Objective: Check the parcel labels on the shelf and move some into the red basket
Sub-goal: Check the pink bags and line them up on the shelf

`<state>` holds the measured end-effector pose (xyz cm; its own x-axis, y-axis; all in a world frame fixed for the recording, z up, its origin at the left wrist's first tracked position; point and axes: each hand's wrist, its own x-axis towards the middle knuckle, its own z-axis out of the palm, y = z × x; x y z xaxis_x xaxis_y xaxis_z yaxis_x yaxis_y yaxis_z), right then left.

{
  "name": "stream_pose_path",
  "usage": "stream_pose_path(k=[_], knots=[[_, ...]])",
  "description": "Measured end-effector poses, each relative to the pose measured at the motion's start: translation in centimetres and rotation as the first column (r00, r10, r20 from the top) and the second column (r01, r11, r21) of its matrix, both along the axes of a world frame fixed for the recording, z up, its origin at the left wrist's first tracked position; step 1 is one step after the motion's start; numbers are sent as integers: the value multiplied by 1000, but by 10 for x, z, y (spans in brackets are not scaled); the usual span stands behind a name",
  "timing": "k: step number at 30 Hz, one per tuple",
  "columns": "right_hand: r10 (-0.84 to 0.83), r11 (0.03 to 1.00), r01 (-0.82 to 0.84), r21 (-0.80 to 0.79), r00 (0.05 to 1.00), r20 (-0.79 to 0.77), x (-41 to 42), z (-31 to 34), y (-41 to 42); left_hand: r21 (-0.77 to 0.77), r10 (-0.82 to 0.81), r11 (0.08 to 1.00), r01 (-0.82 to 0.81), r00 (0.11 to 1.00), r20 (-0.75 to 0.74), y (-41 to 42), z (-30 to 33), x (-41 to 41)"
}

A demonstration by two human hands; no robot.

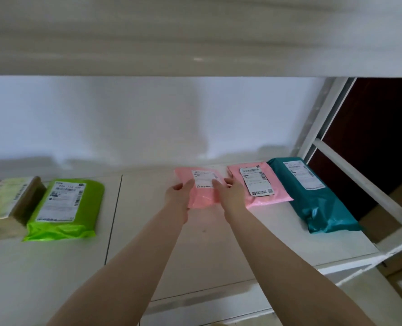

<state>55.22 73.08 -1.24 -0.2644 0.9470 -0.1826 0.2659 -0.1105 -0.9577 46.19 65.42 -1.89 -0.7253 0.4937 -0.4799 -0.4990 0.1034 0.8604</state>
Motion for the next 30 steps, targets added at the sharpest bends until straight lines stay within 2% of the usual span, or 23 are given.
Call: stream_pose_path(k=[5,9,14,19,22,30], knots=[[2,1000,-2,13,998,-67,-14,0,-26,50,20,999,-20,1000,-5,-27,-1,-21],[71,997,-70,16,988,-133,-25,0,-46,75,38,997,-36,999,-19,-55,-2,-41],[184,971,-213,-111,957,-226,-24,0,-60,152,-50,987,52,999,-21,-96,-2,-63],[304,900,-380,-214,898,-318,-39,-4,-84,269,-71,961,65,997,15,-135,1,-81],[357,864,-454,-216,857,-371,-47,-6,-99,308,-68,949,59,998,18,-151,-2,-89],[387,851,-489,-190,830,-401,-61,-4,-121,340,-79,939,61,996,40,-186,-9,-102]])
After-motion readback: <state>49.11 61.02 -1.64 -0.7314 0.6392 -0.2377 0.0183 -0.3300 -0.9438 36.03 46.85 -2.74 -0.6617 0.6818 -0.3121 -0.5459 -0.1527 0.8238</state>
